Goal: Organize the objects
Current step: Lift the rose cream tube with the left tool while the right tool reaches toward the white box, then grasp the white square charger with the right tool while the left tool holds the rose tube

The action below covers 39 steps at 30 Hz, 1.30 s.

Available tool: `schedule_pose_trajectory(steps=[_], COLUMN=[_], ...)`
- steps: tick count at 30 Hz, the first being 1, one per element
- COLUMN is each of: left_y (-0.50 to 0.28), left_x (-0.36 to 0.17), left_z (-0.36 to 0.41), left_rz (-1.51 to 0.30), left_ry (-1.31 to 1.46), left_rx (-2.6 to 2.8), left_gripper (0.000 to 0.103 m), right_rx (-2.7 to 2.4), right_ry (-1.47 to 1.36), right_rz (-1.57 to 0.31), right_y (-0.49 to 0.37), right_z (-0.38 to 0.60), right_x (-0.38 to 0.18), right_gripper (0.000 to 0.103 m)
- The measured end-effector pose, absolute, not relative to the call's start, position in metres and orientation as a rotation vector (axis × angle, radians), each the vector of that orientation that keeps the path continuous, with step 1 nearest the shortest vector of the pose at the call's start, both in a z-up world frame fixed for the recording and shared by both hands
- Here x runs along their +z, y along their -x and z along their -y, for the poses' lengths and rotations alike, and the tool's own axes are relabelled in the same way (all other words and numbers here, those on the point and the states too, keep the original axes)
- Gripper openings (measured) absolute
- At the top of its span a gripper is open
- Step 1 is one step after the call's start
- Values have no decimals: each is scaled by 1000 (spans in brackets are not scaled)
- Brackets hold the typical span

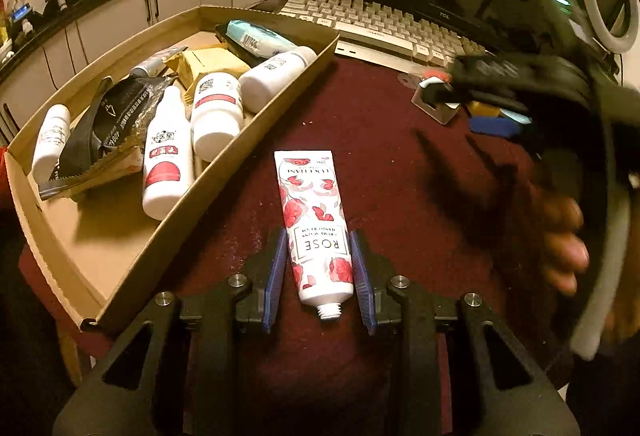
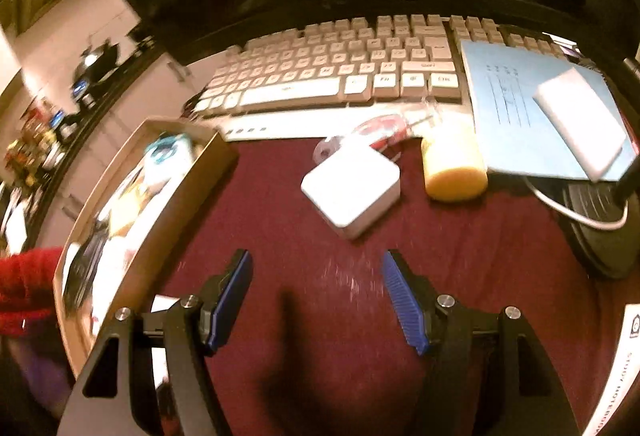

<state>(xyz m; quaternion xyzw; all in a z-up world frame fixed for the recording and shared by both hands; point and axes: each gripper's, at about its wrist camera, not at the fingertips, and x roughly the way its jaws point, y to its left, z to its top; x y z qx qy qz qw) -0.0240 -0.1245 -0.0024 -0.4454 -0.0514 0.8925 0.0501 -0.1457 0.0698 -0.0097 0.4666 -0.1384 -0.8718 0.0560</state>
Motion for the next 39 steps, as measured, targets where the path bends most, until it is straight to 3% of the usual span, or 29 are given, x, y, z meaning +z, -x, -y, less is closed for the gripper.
schedule_pose_trajectory(steps=[9, 17, 19, 35, 39], left_y=[22, 21, 21, 15, 15], left_x=[-3, -2, -3, -1, -1], left_z=[126, 126, 126, 131, 117], left_rz=[140, 139, 142, 230, 159], left_ry=[1340, 1347, 1347, 1297, 1315], left_rx=[2717, 2715, 2713, 2683, 2699], left_gripper=[31, 31, 31, 31, 31], right_rx=[-2714, -2803, -2812, -2612, -2602], right_ry=[-1544, -1587, -1562, -1336, -1279], right_rz=[544, 382, 336, 227, 261], right_y=[189, 206, 198, 63, 44], right_z=[-71, -57, -55, -59, -66], right_x=[-21, -23, -24, -23, -22], right_gripper=[70, 67, 61, 61, 58])
